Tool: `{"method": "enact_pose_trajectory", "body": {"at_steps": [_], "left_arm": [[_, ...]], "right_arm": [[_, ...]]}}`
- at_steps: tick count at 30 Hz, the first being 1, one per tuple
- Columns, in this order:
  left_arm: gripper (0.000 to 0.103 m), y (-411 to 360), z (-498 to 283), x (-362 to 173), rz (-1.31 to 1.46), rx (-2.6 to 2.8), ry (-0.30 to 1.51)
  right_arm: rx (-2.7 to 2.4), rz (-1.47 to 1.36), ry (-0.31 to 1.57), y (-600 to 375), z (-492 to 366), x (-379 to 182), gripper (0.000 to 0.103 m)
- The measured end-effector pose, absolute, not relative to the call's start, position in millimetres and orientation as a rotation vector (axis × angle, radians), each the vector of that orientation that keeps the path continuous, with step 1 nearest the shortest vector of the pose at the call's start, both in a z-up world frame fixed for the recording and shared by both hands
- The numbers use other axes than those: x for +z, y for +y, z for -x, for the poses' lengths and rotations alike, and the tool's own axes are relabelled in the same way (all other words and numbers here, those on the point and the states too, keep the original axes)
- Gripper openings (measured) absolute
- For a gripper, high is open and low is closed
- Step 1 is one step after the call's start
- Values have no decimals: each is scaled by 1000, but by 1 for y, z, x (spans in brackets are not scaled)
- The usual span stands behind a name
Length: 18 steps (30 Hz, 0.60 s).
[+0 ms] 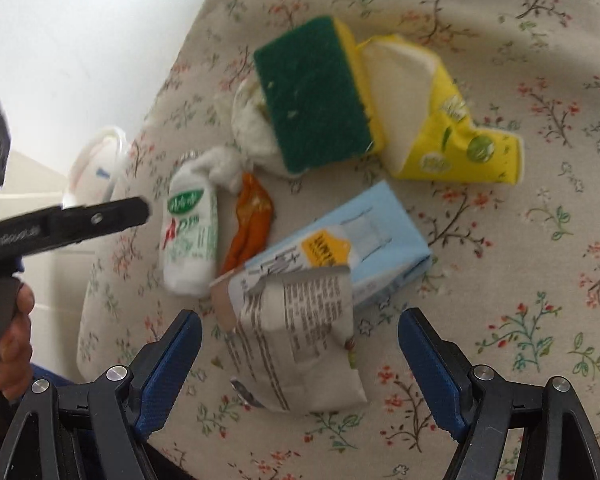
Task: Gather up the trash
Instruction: 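Grasp the second white AD bottle with the left gripper while the right grasps the foil packet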
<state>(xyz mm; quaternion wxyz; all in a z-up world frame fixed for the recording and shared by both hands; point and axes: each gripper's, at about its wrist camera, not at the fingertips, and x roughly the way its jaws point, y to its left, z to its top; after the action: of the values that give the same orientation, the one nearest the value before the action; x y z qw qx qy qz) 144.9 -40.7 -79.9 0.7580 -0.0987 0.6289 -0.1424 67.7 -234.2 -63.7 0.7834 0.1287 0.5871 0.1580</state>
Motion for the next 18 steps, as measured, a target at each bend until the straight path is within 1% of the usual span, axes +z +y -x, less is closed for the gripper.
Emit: {"method": "enact_pose_trajectory", "body": {"at_steps": [4,7,8,9,10,11,12,13,14,15,18], "left_arm": [[67,-52,-143,-88,197,-245,1341],[65,-66,-143,-101,186,-256,1385],[61,-68,-143,-105,200,-261,1402],[50,-69,-142,-104,197,-257,1380],[49,-70,-142,-103,207,-274,1378],[42,-70,-143,-103,241,-301,1389],[23,-68,-142,-103,276,-317,1389],[18,-67,-142,-101,298,-328,1387],[18,-66,-142,-100,300,-327,1389],[18,-65,-141,-97,304,-334,1379],[18,-63,-141,-91,312,-354,1361]], "right_arm": [[353,-242,1290,-228,-66,-74,85],[349,-223,1303,-224,-64,-83,84],[351,-212,1309,-222,-63,-85,82],[352,-206,1313,-219,-63,-88,79],[352,-202,1319,-217,-63,-92,77],[354,-201,1328,-215,-62,-95,72],[356,-201,1337,-213,-62,-99,65],[360,-206,1347,-212,-62,-103,63],[361,-211,1350,-212,-62,-104,61],[362,-213,1344,-212,-62,-103,53],[359,-213,1308,-217,-59,-92,47]]}}
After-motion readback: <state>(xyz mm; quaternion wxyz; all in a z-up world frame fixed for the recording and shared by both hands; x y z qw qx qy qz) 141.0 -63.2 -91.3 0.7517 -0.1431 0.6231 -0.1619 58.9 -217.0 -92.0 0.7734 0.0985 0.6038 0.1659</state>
